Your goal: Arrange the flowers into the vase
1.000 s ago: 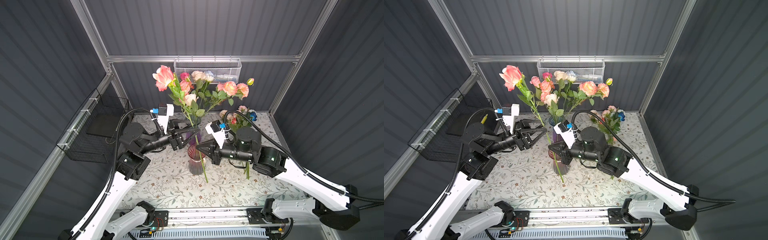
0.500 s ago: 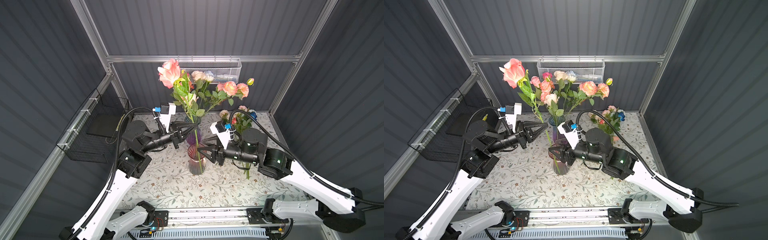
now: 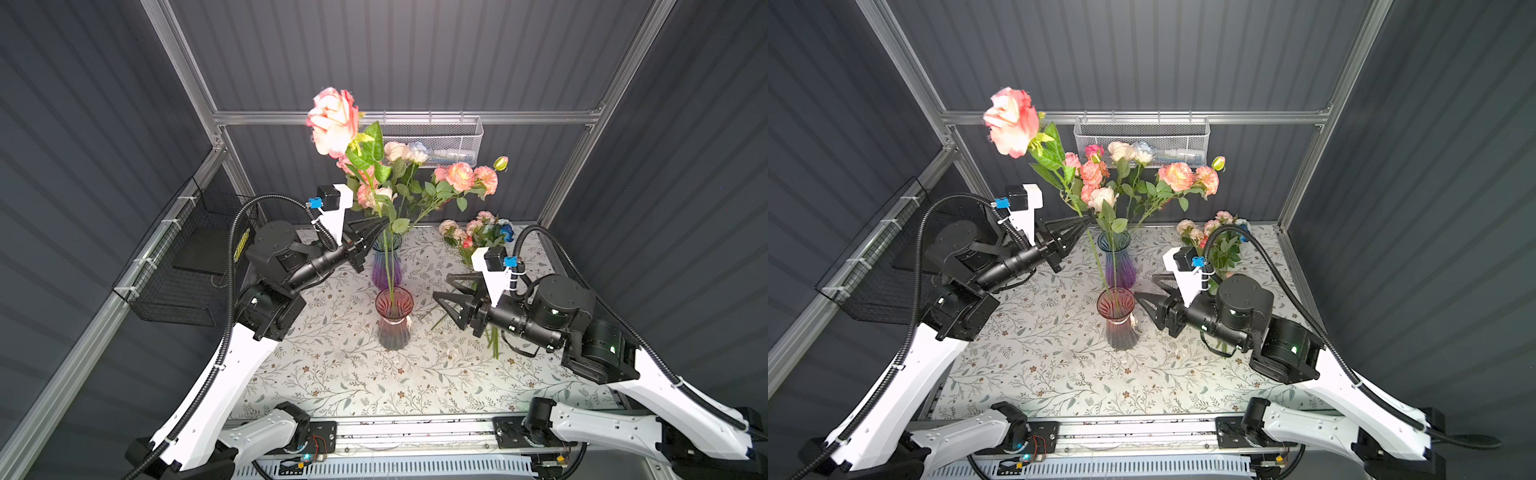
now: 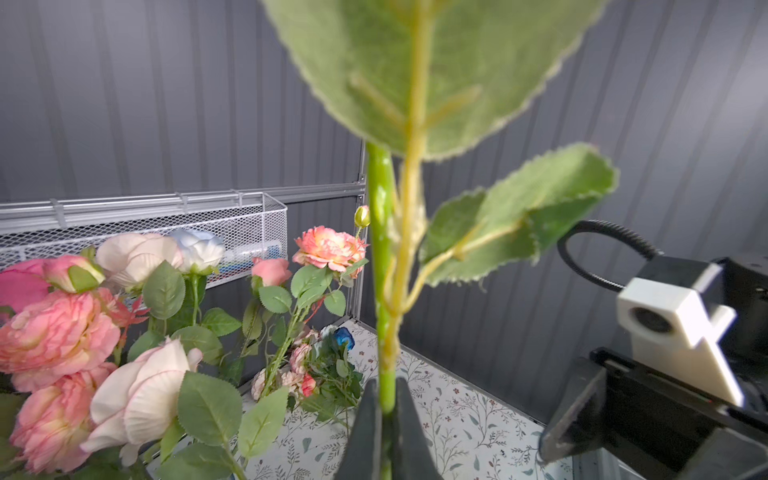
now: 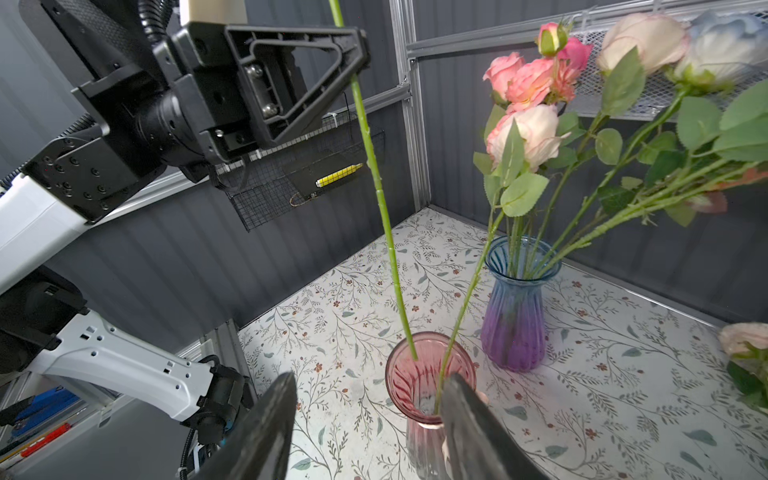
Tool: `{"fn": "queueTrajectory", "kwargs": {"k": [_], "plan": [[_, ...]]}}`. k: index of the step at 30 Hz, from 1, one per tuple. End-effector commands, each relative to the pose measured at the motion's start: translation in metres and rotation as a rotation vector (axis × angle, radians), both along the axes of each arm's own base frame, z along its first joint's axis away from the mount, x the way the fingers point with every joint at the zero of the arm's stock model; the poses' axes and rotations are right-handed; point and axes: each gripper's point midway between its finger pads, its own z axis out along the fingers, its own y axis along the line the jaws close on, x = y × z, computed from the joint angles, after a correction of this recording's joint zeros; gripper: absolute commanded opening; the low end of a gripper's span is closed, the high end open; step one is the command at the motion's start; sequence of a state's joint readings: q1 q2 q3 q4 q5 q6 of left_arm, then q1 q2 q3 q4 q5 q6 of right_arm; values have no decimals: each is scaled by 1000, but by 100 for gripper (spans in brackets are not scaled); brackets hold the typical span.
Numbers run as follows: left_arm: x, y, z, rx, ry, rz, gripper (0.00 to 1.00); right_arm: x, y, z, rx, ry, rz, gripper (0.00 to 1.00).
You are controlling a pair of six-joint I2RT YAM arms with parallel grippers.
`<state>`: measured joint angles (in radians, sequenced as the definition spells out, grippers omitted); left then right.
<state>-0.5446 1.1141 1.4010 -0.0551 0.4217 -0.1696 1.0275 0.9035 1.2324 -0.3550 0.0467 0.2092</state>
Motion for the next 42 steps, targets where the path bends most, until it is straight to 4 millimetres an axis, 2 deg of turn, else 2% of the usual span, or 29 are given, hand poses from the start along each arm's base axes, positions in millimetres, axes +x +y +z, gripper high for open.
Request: {"fn": "queueTrajectory", "kwargs": {"k": [1, 6, 11, 14, 17, 21, 26, 29, 31, 37, 42], "plan": [[20, -7, -24, 28, 10, 36, 0, 4, -8, -8, -20, 12, -44, 59], [33, -12, -71, 52, 116, 49, 0, 7, -11, -13, -28, 18, -69, 60], [35, -7, -114, 75, 216, 79, 2, 11, -10, -20, -41, 26, -85, 62], [37, 4, -130, 69, 259, 142, 20, 14, -9, -22, -46, 29, -95, 63], [35, 11, -135, 60, 277, 176, 44, 17, -7, -24, -47, 34, -101, 65], [32, 24, -125, 28, 273, 226, 67, 21, -6, -28, -56, 45, -116, 66], [23, 48, -108, -45, 260, 314, 88, 33, -12, -47, -66, 90, -161, 66], [16, 61, -100, -82, 258, 355, 98, 49, -21, -71, -64, 170, -208, 66], [11, 68, -97, -96, 259, 374, 100, 65, -31, -93, -44, 266, -249, 65], [-3, 85, -104, -120, 284, 414, 100, 120, -75, -184, -21, 592, -477, 61], [-12, 97, -116, -117, 318, 445, 100, 154, -110, -265, -1, 883, -646, 57]]}}
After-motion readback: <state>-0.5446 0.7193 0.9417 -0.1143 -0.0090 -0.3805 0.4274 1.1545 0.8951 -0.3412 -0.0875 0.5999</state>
